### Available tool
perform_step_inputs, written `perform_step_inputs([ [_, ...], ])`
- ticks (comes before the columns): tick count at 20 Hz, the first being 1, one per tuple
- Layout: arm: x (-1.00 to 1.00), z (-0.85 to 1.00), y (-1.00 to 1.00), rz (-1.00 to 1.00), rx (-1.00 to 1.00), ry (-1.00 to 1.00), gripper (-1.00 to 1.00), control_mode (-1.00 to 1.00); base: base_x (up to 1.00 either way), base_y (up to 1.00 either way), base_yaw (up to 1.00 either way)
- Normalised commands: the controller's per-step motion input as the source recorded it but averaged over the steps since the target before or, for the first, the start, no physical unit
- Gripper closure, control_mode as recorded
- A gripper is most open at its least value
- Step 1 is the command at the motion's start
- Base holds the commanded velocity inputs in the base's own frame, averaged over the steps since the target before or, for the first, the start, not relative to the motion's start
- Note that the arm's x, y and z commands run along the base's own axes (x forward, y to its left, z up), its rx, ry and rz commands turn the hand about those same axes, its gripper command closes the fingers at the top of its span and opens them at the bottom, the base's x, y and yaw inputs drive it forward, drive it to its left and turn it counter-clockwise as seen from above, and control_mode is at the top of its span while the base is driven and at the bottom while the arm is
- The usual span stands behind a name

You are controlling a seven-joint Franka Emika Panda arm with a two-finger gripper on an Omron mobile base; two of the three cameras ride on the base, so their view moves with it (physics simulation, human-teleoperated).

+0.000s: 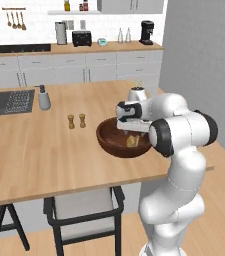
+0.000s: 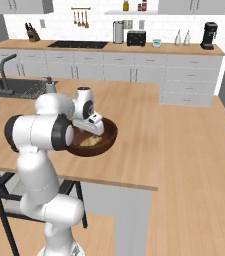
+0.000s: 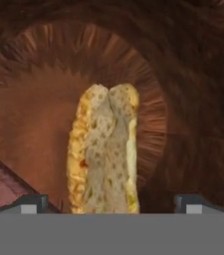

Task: Place one bun and one sausage from the bowl on each plate.

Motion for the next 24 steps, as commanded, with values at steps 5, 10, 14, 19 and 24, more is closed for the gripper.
perform_step_inputs([
  [5,0.19,-0.54,0.0,0.0,0.0,0.0,-1.0,-1.0,0.0,0.0,0.0],
  [10,0.08,-0.39,0.0,0.0,0.0,0.0,-1.0,-1.0,0.0,0.0,0.0],
  [14,0.08,-0.21,0.0,0.0,0.0,0.0,-1.0,-1.0,0.0,0.0,0.0],
  [19,0.19,-0.16,0.0,0.0,0.0,0.0,-1.0,-1.0,0.0,0.0,0.0],
  [24,0.33,-0.12,0.0,0.0,0.0,0.0,-1.0,-1.0,0.0,0.0,0.0],
])
